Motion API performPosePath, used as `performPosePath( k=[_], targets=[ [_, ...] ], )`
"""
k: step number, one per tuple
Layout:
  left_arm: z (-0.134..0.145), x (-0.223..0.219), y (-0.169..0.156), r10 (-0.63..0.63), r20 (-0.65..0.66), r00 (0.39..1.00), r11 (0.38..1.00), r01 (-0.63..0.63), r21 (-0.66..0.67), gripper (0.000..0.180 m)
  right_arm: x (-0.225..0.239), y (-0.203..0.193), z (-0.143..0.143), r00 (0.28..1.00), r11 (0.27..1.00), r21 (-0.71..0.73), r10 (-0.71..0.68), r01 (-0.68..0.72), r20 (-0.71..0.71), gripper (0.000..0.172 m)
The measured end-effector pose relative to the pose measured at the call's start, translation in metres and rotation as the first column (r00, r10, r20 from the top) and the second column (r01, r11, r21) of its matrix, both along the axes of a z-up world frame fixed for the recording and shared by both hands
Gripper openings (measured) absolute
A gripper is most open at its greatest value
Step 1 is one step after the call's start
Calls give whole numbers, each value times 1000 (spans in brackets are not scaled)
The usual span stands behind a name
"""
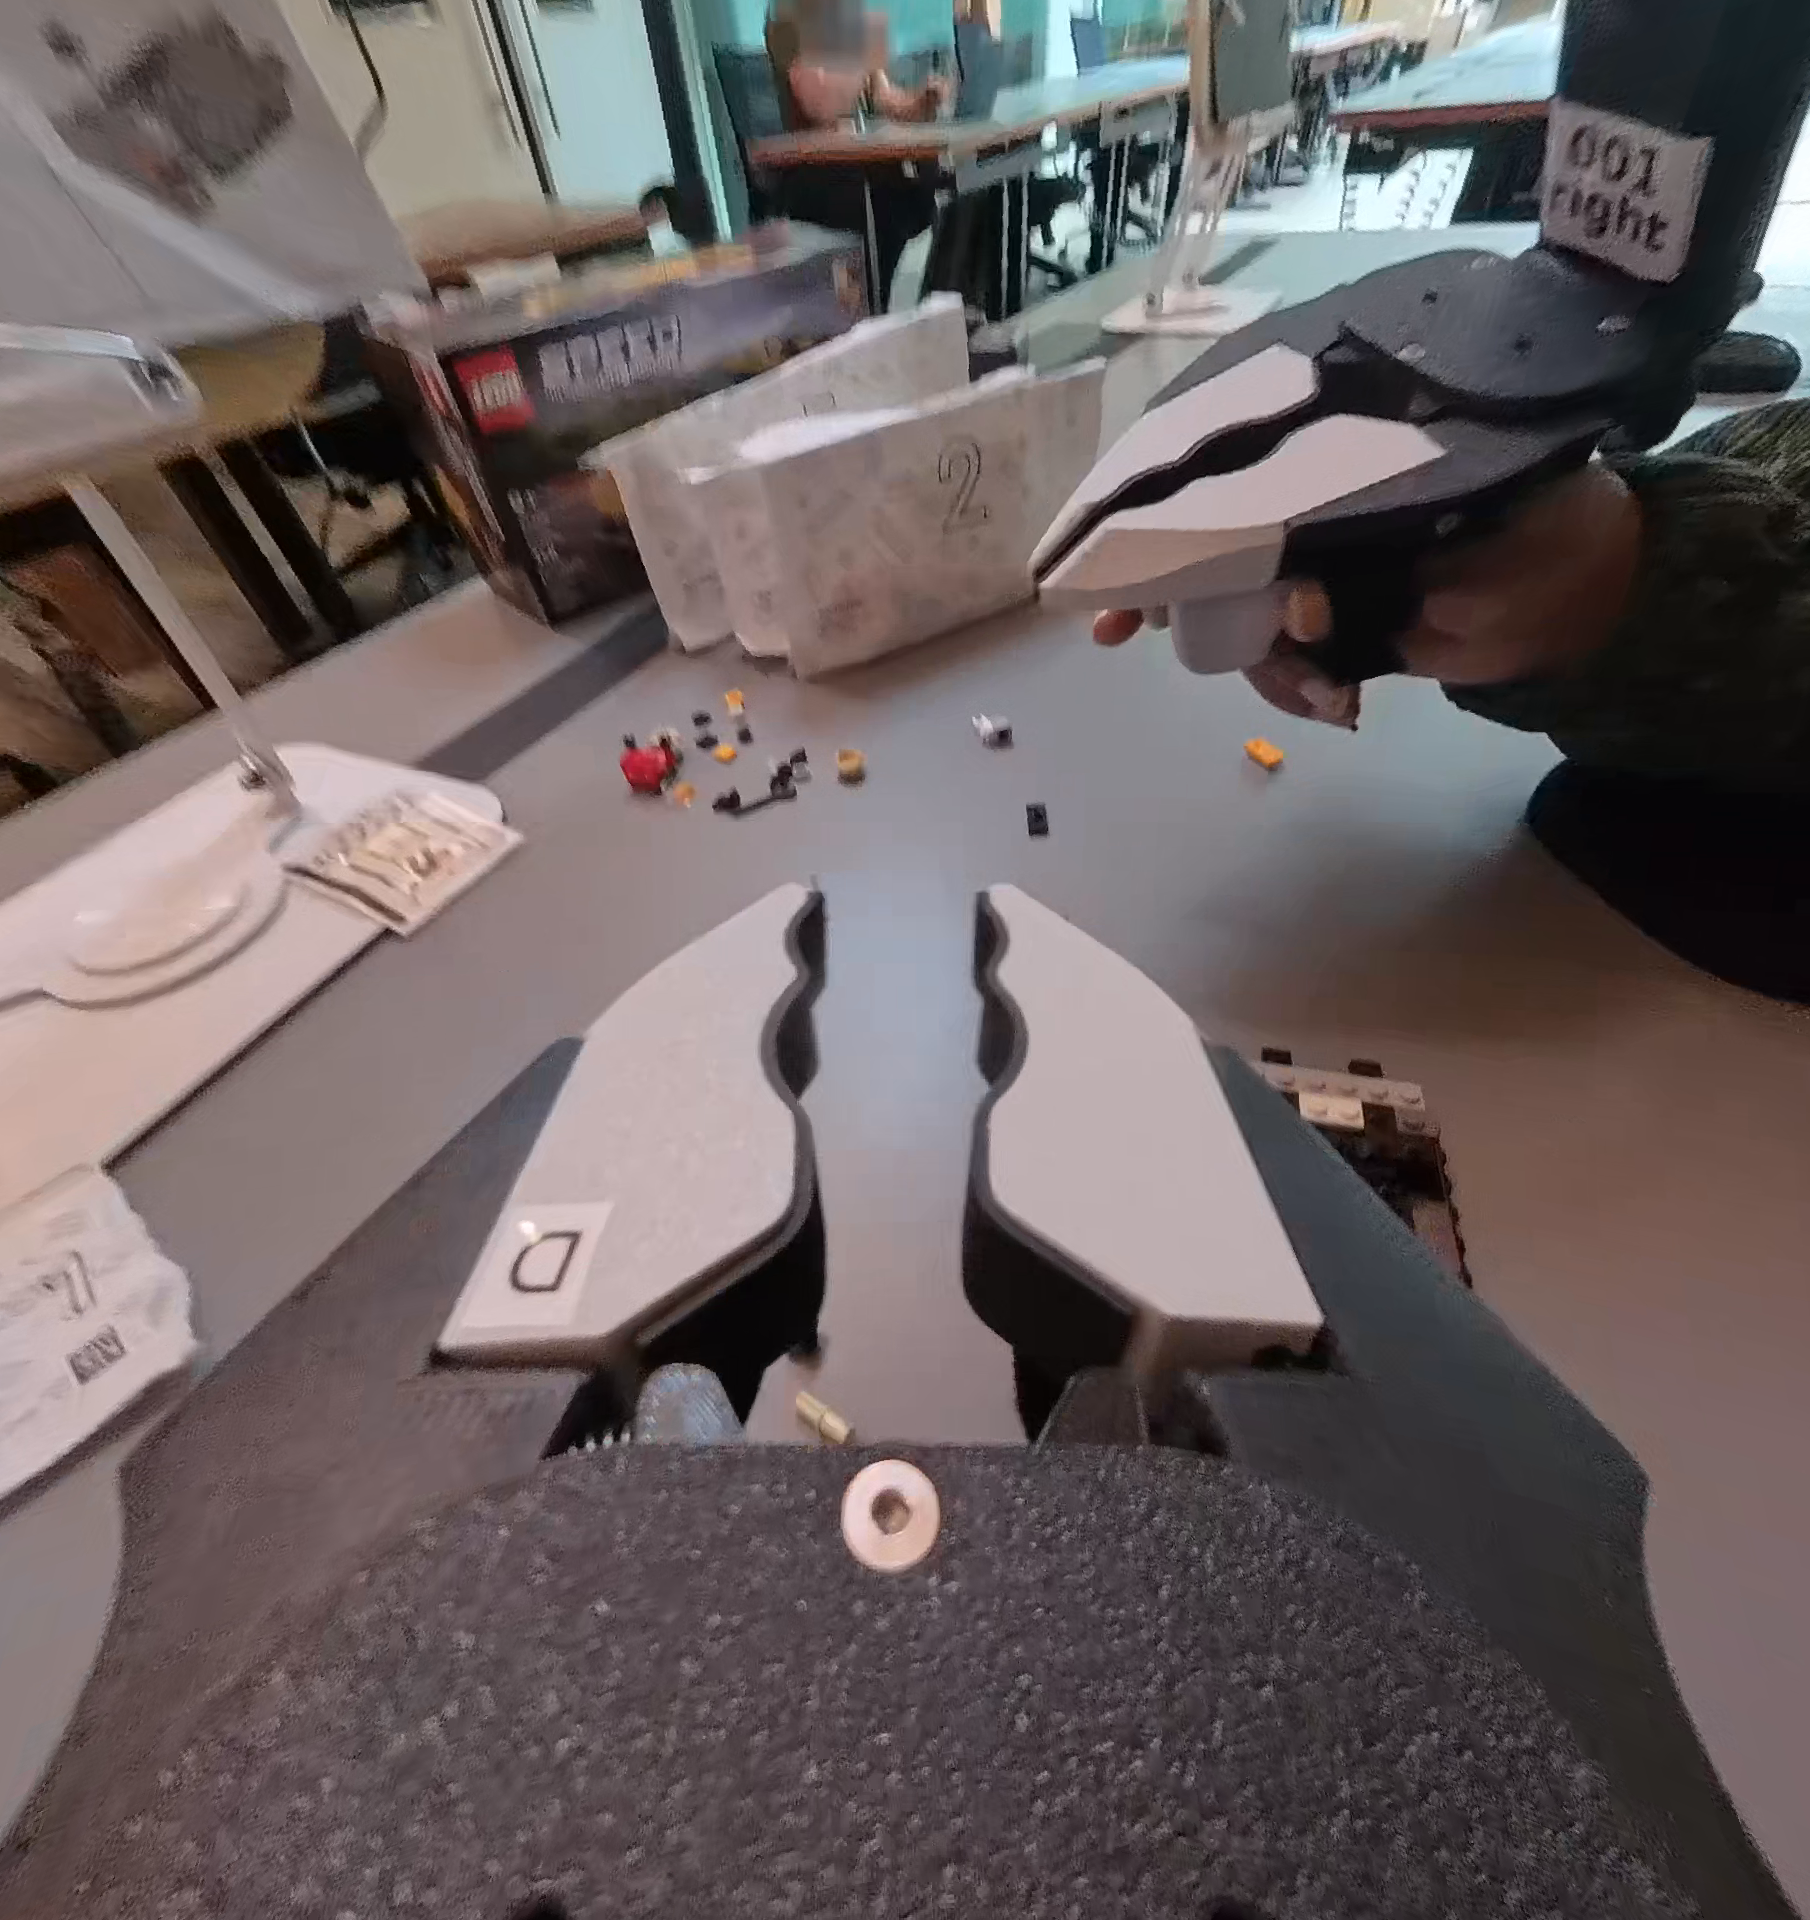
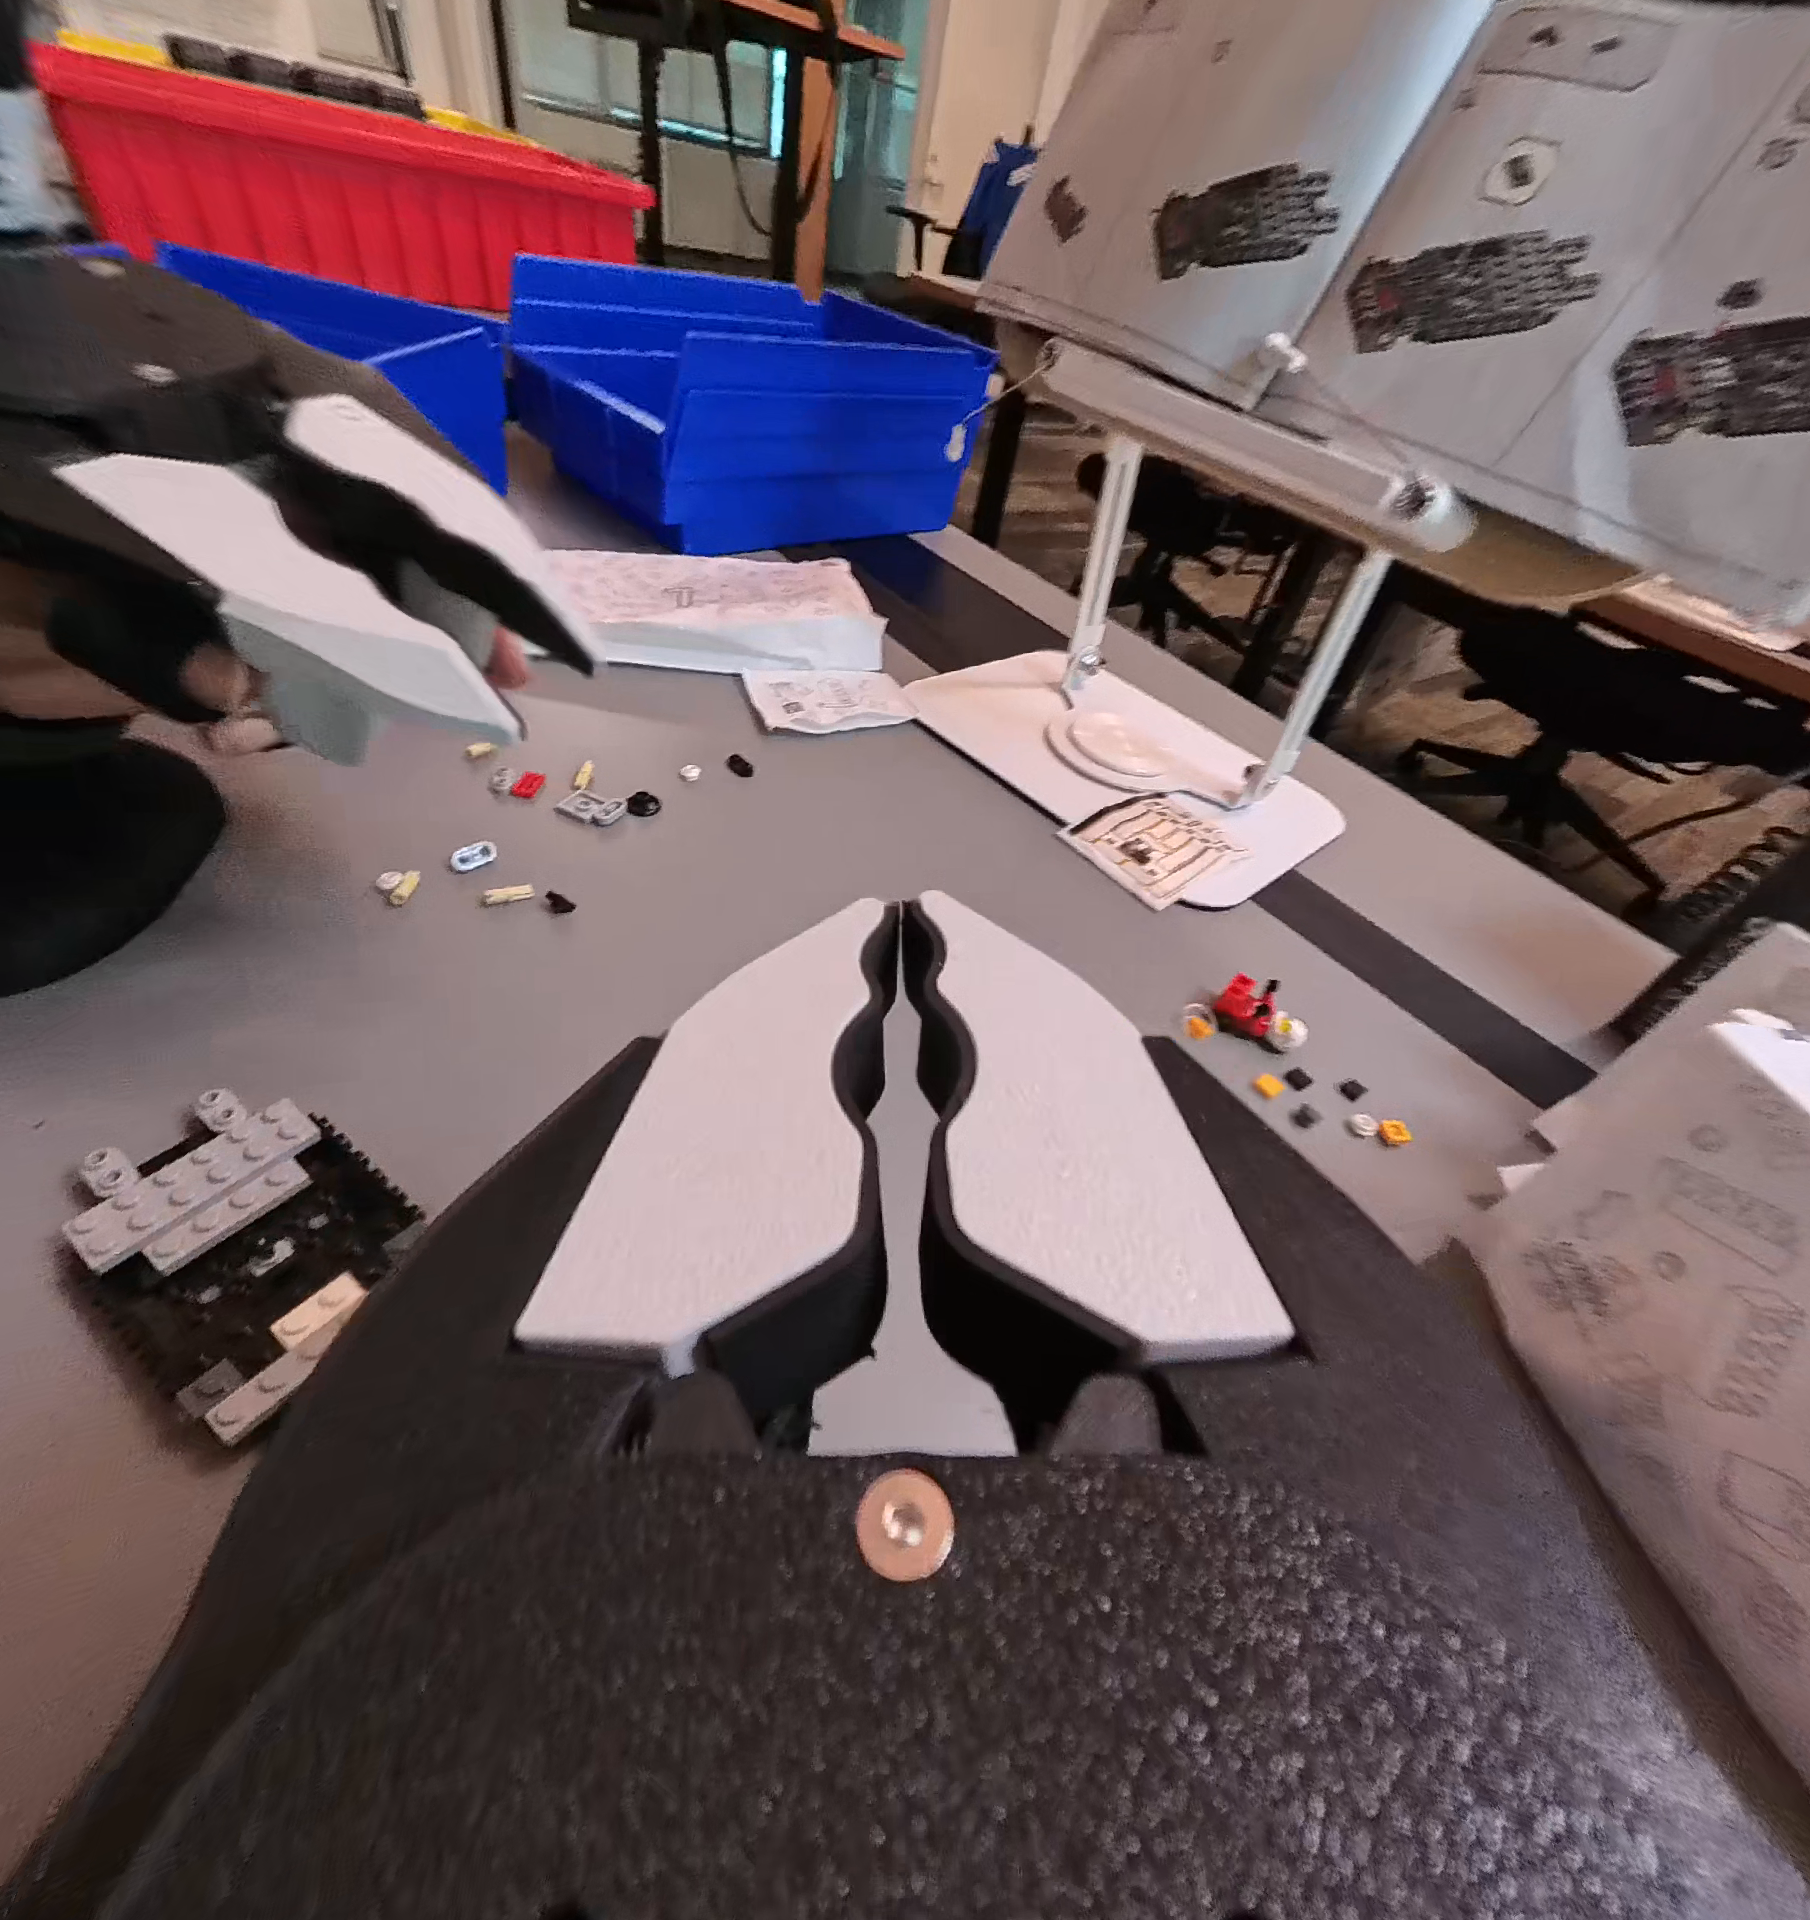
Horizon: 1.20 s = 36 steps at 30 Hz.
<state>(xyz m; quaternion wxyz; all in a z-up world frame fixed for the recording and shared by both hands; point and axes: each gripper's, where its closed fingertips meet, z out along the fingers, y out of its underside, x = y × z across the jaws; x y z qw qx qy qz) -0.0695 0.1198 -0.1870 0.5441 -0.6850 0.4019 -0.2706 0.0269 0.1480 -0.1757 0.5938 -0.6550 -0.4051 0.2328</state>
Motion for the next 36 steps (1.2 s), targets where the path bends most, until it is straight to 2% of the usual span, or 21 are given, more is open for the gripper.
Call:
performPosePath(
  k=[5, 11, 15, 19, 23, 26, 32, 34, 35, 36],
  targets=[
    [-15, 3, -4, -73, -14, 997, 992, 71, -105, 49, -11, -11, -27, 991, 995, -48, 91, -87, 102, 18],
    [-41, 22, -25, -204, -115, 972, 968, 183, -170, 58, -14, -13, -39, 986, 988, -103, 128, -117, 103, 39],
    [-48, 30, -39, -281, -146, 949, 950, 254, -183, 60, -8, -9, -39, 989, 989, -107, 116, -106, 96, 42],
    [-61, 34, -62, -401, -175, 899, 896, 345, -281, 65, -3, -9, -36, 990, 987, -118, 115, -105, 81, 42],
    [-79, 36, -82, -487, -232, 842, 843, 384, -377, 77, -1, -9, -38, 988, 988, -118, 114, -102, 105, 42],
    [-90, 37, -93, -519, -297, 802, 830, 389, -400, 82, 0, -8, -41, 983, 992, -86, 103, -91, 155, 42],
    [-114, 33, -96, -511, -460, 726, 851, 353, -389, 83, -3, -13, -42, 975, 992, -58, 117, -108, 187, 42],
    [-113, 32, -97, -516, -455, 726, 848, 356, -394, 73, -3, -13, -44, 974, 991, -63, 124, -114, 191, 41],
    [-112, 30, -97, -522, -456, 721, 844, 359, -398, 60, -4, -14, -45, 972, 991, -67, 129, -118, 194, 41],
    [-112, 28, -93, -505, -469, 725, 855, 347, -386, 57, -4, -15, -46, 971, 990, -72, 137, -125, 197, 41]
  ],
)
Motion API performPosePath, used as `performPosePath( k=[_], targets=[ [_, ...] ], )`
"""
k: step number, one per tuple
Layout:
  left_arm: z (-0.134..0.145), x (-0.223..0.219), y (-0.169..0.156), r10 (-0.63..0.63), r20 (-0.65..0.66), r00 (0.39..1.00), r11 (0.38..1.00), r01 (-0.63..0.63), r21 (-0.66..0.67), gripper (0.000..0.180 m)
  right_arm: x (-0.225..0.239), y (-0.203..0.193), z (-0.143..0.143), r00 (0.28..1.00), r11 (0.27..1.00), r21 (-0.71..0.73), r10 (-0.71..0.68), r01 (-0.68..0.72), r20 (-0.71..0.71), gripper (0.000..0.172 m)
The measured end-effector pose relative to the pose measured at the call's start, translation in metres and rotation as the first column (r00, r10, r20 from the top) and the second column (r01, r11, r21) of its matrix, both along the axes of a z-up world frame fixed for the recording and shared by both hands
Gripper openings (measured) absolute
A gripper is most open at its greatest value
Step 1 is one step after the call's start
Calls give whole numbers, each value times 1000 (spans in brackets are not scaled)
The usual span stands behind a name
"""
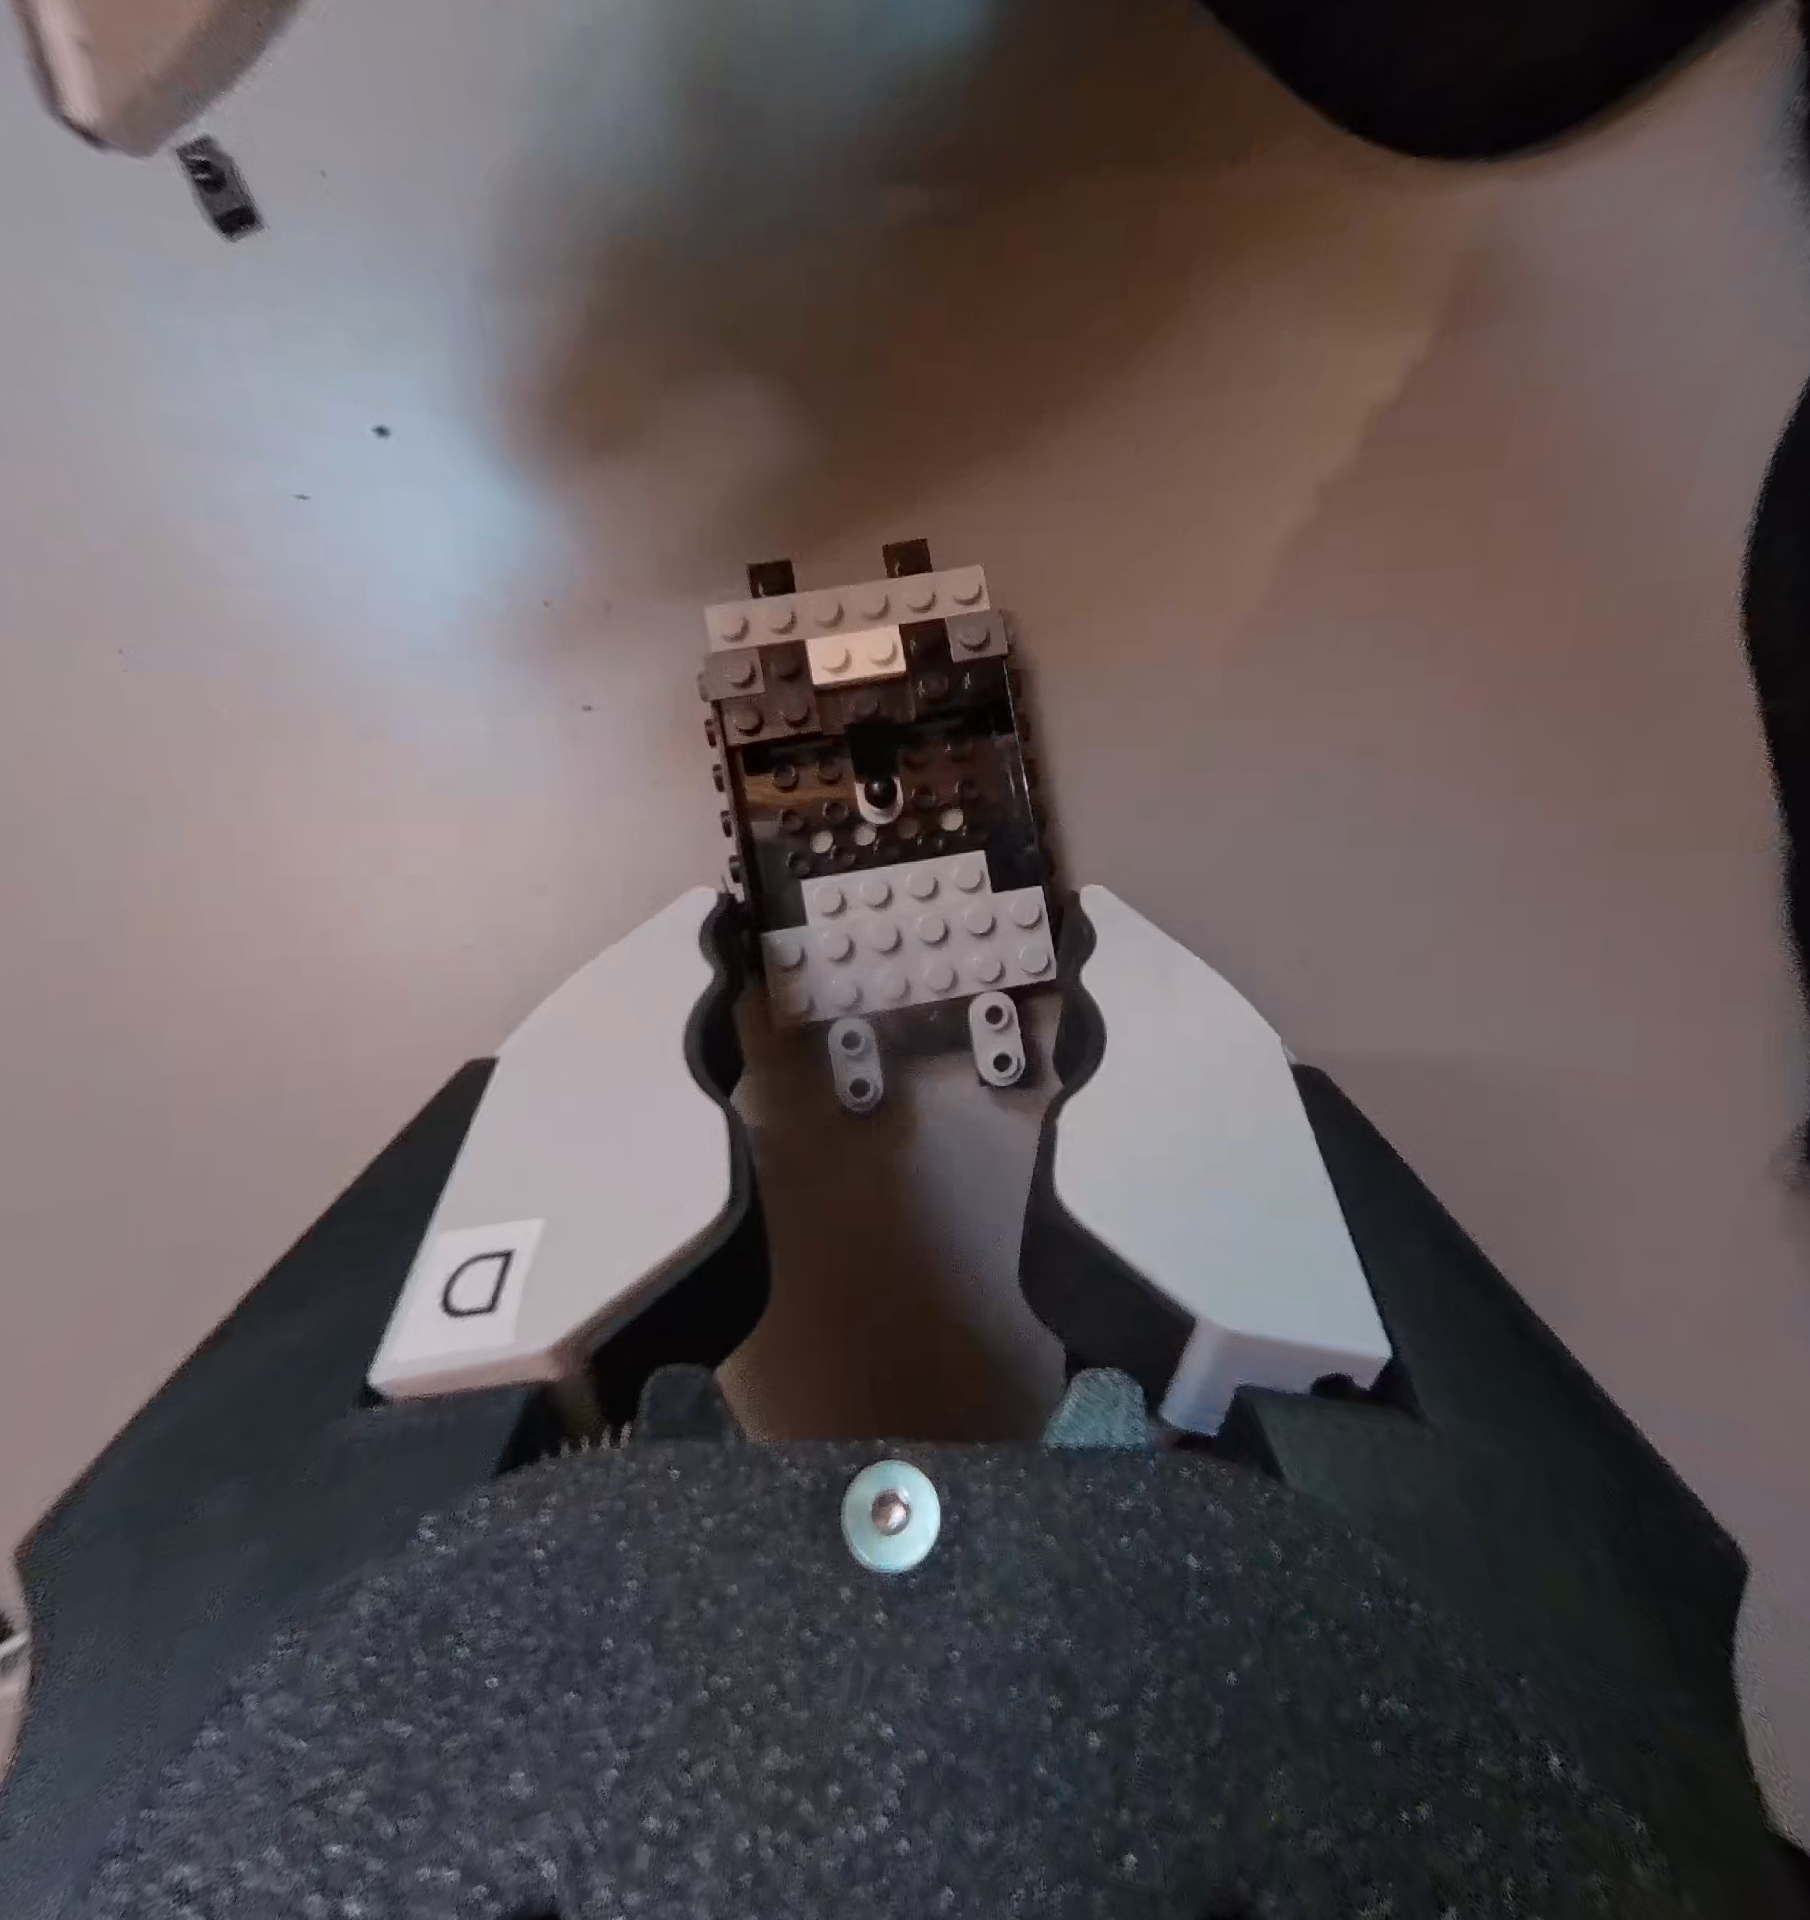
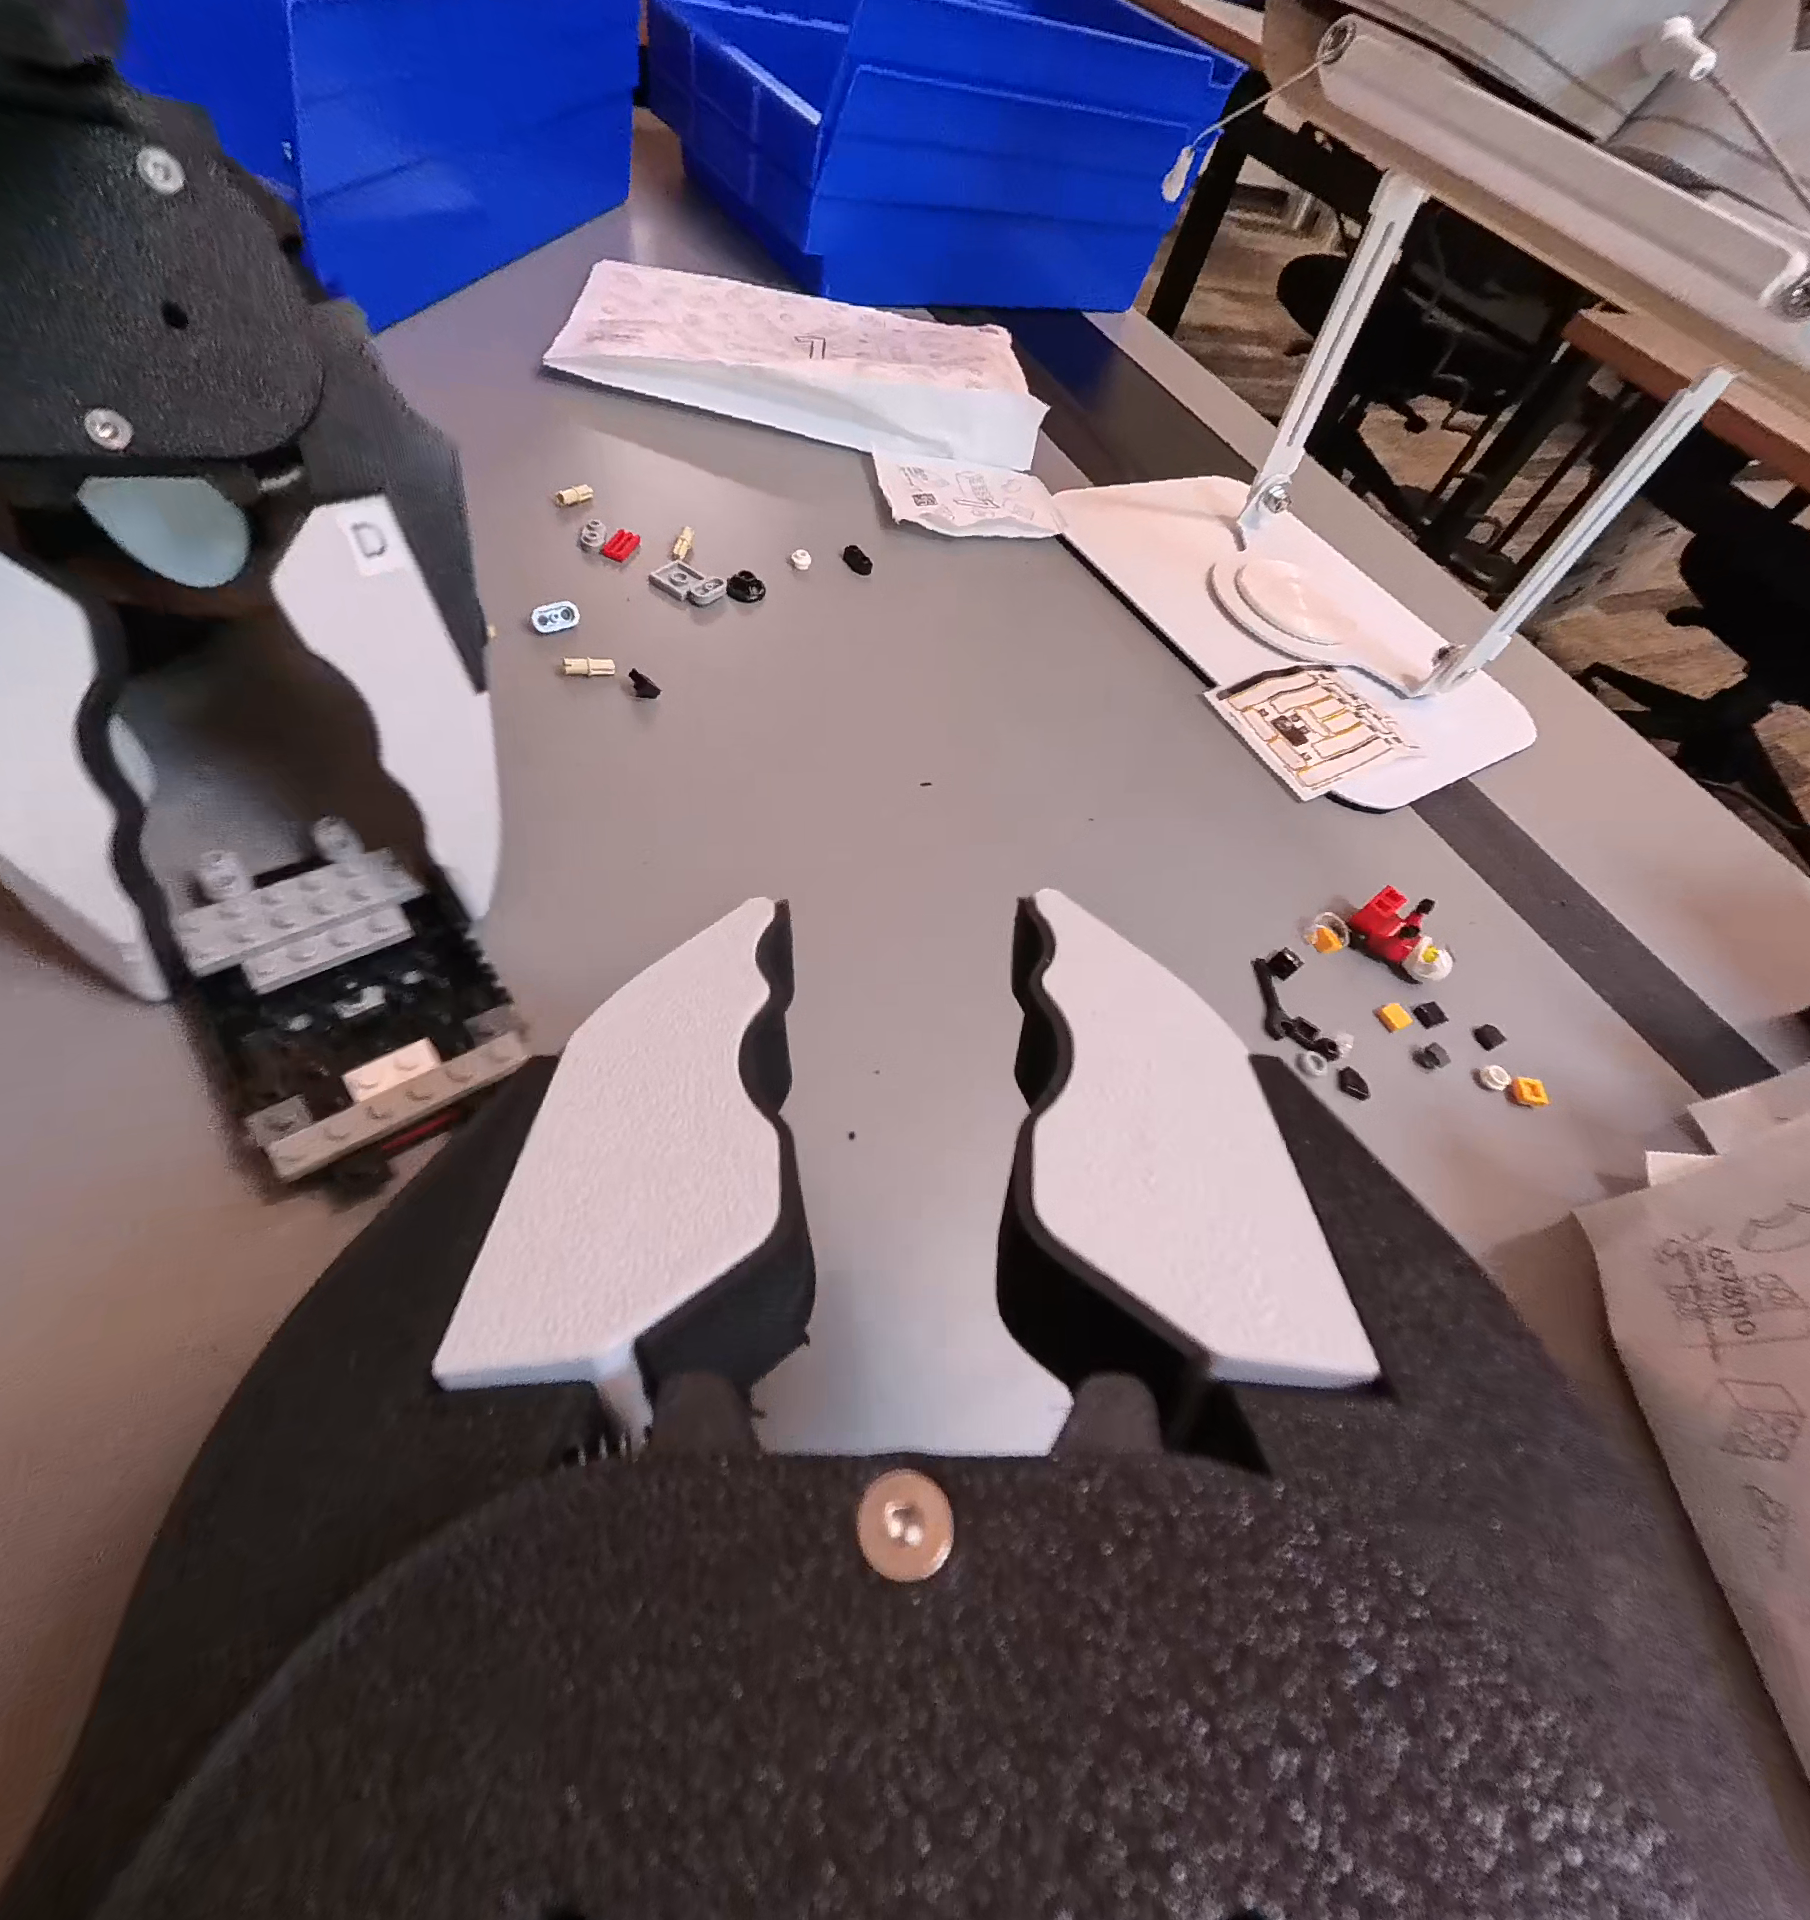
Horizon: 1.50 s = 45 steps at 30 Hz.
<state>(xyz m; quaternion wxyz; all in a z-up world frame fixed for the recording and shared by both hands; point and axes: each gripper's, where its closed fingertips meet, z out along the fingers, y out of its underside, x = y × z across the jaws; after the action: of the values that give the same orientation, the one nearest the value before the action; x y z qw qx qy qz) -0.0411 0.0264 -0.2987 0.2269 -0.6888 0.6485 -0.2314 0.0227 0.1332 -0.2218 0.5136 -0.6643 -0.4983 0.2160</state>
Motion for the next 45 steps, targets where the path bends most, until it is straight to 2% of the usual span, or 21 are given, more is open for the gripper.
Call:
performPosePath(
  k=[5, 12, 16, 24, 29, 32, 38, 45],
  targets=[
    [3, -4, 14, 24, -6, 1000, 996, -23, 92, 57, -8, -21, -10, 991, 990, -59, 128, -126, 32, 38],
    [10, -1, 19, 11, 28, 1000, 984, -16, 175, 57, -23, -61, -38, 933, 930, -189, 340, -315, 116, 43],
    [6, 0, 19, 6, 24, 1000, 985, -10, 169, 57, -25, -64, -45, 926, 925, -199, 353, -323, 135, 42],
    [7, 2, 22, 8, 33, 999, 980, -14, 199, 57, -37, -81, -45, 897, 912, -141, 405, -385, 177, 23],
    [6, 4, 20, 2, 42, 999, 982, -10, 191, 57, -49, -80, -53, 892, 933, -87, 358, -348, 276, 16],
    [6, 5, 20, -3, 43, 999, 981, -5, 192, 57, -49, -81, -64, 862, 933, -108, 358, -343, 360, 10],
    [6, 4, 20, -1, 42, 999, 983, -7, 186, 57, -51, -82, -68, 831, 930, -128, 367, -346, 418, 8],
    [5, 5, 17, -8, 46, 999, 986, 0, 166, 57, -52, -85, -68, 835, 924, -155, 381, -349, 397, 6]
  ],
)
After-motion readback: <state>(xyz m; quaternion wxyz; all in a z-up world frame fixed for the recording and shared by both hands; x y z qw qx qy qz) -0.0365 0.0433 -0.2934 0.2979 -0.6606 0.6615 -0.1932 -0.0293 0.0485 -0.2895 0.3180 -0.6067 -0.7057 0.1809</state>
